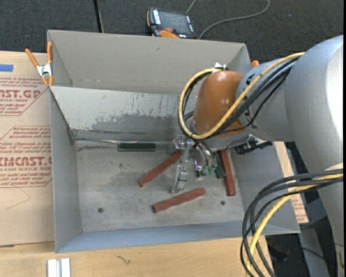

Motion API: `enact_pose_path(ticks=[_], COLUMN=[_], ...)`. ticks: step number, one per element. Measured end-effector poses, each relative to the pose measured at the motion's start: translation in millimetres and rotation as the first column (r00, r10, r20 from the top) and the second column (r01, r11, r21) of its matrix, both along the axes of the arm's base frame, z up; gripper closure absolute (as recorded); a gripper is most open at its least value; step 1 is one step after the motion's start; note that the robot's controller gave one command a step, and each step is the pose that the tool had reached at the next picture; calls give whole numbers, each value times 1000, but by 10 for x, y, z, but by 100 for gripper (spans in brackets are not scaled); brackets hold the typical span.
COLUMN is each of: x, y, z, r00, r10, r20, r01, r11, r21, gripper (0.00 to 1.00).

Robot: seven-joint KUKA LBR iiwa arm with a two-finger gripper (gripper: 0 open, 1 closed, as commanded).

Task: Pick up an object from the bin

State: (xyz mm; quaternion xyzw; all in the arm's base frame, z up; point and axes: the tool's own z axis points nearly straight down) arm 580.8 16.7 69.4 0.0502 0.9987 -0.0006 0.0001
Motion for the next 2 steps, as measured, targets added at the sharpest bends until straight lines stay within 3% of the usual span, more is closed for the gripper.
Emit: enact_pose_path(ticks=[1,2], x=[6,-117], y=[16,-192], z=[12,1675], r00=[1000,916], r10=[1,401], r20=[1,8], r01=[-1,-401], r11=[1000,916], r21=[2,-3], gripper=[100,100])
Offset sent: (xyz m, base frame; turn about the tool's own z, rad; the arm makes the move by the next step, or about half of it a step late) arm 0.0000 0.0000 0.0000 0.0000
